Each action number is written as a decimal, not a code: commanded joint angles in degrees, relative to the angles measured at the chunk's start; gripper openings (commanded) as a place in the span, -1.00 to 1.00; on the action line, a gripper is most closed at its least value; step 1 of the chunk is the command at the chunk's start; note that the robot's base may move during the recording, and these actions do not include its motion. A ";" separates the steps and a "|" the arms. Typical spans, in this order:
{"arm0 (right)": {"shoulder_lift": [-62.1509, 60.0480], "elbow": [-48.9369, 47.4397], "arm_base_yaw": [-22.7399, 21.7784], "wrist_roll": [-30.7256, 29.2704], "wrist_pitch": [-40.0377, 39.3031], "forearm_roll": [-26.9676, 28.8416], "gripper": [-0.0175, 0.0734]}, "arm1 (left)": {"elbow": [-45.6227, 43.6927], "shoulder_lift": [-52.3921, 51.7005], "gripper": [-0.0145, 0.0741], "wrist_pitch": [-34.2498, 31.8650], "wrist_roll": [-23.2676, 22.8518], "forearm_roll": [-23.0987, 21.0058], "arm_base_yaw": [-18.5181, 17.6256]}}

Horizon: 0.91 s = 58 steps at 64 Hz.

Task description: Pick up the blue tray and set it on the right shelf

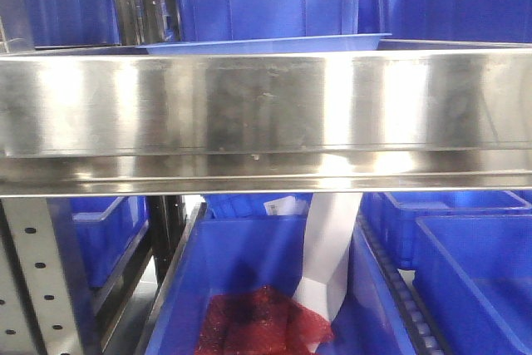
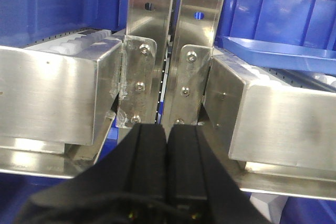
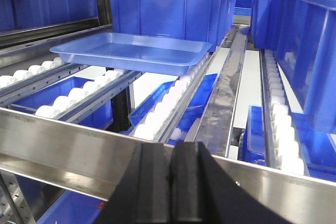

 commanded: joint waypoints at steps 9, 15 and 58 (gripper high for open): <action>0.54 -1.62 -0.14 -0.63 -5.23 -0.95 -0.49 | 1.74 -0.67 -0.78 -4.72 -0.40 0.03 -0.29; 0.18 -0.82 -2.34 -1.93 -5.36 -0.84 -0.49 | 1.74 -0.67 -0.78 -4.72 -0.40 0.03 -0.29; -13.93 24.01 -19.21 -11.56 -21.48 12.26 -0.49 | 1.74 -0.67 -0.78 -4.72 -0.40 0.03 -0.29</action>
